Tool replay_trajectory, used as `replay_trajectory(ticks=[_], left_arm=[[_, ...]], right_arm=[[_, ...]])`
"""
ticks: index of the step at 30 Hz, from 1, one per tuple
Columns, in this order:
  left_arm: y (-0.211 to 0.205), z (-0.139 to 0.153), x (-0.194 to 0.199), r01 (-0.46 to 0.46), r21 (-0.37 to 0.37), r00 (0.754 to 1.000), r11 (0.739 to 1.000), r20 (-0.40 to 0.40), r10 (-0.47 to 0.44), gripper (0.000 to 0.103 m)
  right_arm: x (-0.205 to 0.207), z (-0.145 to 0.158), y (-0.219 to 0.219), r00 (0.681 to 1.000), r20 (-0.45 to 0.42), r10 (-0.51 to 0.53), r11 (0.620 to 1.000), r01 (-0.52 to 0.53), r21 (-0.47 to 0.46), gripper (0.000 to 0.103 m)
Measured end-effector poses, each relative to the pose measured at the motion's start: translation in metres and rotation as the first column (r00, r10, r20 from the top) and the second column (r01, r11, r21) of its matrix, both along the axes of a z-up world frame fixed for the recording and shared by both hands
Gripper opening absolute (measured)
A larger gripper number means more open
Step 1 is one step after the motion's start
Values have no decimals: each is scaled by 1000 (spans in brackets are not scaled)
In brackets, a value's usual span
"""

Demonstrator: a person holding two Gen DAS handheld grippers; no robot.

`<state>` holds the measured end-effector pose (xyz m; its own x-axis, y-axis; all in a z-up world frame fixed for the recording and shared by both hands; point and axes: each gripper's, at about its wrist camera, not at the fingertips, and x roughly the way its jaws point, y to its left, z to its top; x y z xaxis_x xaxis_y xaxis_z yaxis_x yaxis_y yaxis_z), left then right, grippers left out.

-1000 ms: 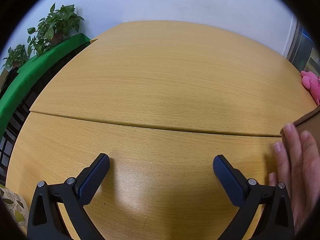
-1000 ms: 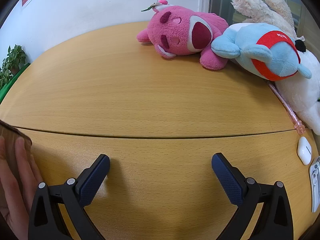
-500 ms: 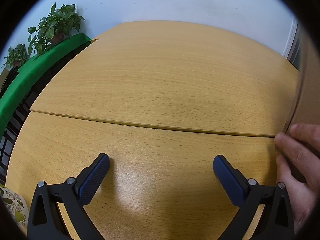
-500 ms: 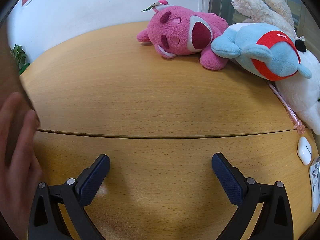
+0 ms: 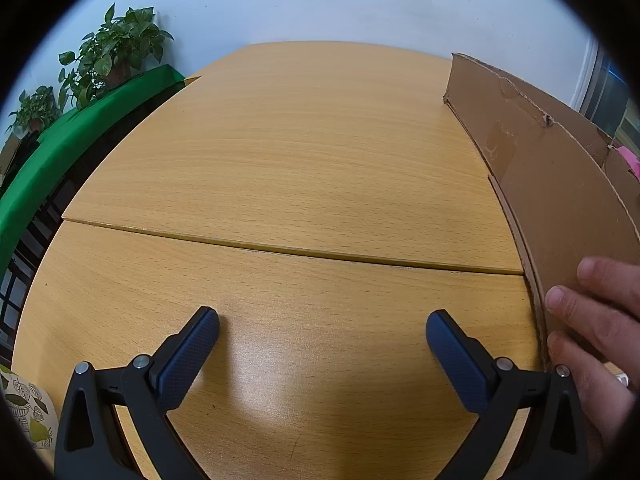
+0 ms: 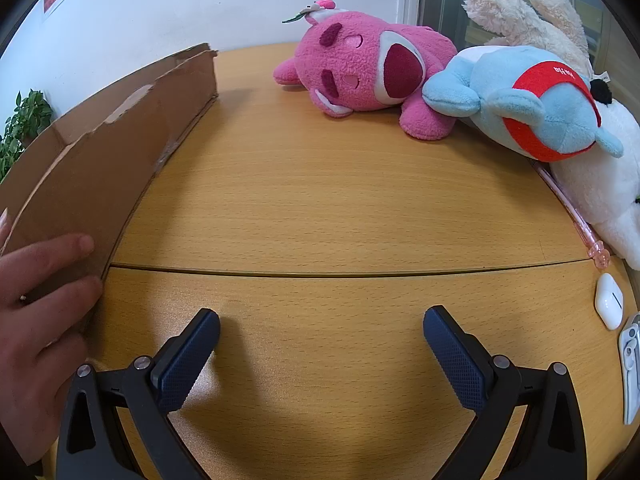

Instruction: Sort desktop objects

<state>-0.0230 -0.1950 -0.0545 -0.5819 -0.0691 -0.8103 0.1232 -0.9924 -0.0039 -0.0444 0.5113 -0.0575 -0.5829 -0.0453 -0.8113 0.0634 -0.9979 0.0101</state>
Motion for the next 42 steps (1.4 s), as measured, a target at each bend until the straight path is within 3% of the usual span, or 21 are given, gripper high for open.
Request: replay_trajectory(ticks=[29, 33, 36, 38, 40, 42], left_arm=[[1, 1, -5, -7, 0, 1000, 1000, -1, 7, 103], [3, 3, 3, 8, 5, 999, 1000, 36, -8, 100], [8, 28, 34, 37, 41, 999, 998, 0, -37, 97], [17, 61, 68, 95, 50, 993, 994, -70, -92, 97], [31, 98, 107, 188, 46, 975, 981, -128, -181, 98], [50, 127, 141, 306, 42, 943, 951, -153, -296, 98]], right_arm=[[-1, 0, -1, 1000, 0, -4, 1000, 4, -1, 103], [20, 0, -4, 1000, 13, -27, 1000, 27, 2, 103], [48, 9, -2, 998, 41, -44, 998, 42, 52, 103], [83, 30, -1, 999, -32, -42, 993, 45, 111, 103], [113, 55, -7, 997, -76, 25, 995, -17, 100, 103], [153, 88, -26, 979, -118, 167, 982, -155, 105, 103]])
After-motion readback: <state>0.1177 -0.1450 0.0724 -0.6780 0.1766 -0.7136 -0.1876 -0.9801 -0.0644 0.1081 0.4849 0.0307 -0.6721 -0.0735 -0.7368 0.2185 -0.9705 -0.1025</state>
